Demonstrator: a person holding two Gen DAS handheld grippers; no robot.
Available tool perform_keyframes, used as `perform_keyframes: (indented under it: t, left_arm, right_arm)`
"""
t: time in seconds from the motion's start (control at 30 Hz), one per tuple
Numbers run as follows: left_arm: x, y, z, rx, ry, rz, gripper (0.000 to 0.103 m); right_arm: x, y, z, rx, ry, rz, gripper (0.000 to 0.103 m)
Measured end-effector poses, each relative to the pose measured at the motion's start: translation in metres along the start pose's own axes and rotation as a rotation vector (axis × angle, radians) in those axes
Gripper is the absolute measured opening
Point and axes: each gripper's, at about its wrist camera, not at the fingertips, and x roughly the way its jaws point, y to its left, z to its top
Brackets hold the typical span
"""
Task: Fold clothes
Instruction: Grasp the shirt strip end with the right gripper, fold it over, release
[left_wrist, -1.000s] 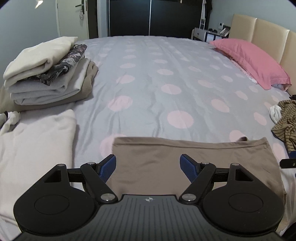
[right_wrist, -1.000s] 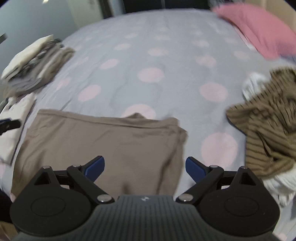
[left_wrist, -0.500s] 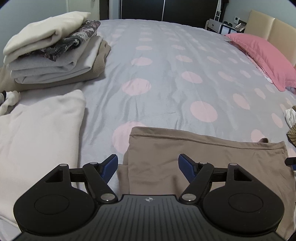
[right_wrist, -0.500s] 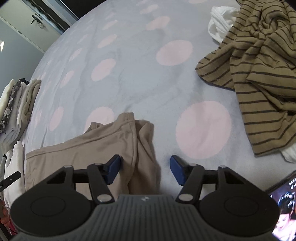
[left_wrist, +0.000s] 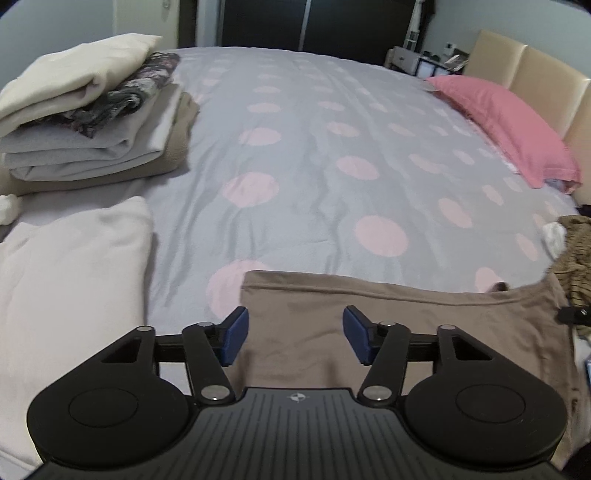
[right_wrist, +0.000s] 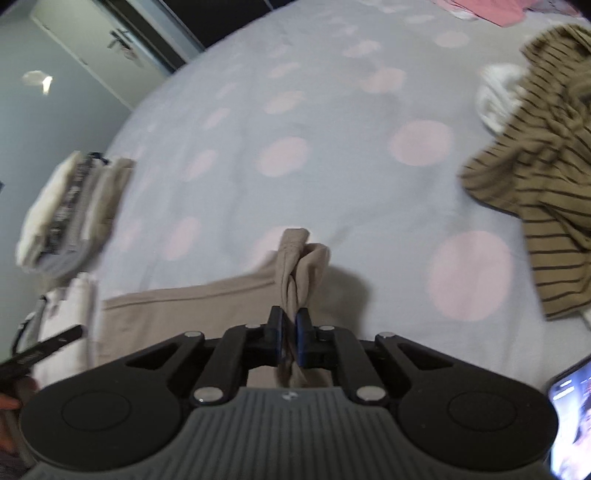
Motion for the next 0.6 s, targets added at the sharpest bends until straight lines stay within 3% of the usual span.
perform_keyframes:
  t: [0.13, 0.23, 0.6]
  left_arm:
    - [-0.005, 0.0, 0.003, -0.005, 0.012, -0.07, 0.031]
    - [-0.008, 0.001, 0.005, -0.012, 0.017, -0.107, 0.025]
    - [-0.004, 0.022, 0.002, -0.088, 0.057, -0.078, 0.022]
  right_arm:
    - [0.007, 0.037, -0.002, 0.026, 0.026, 0.11, 0.008]
    - [0.02, 0.068, -0.003, 0.03, 0.06, 0.193, 0.008]
    - [0.102, 0.177, -0.015, 0.012, 0.203, 0.362, 0.008]
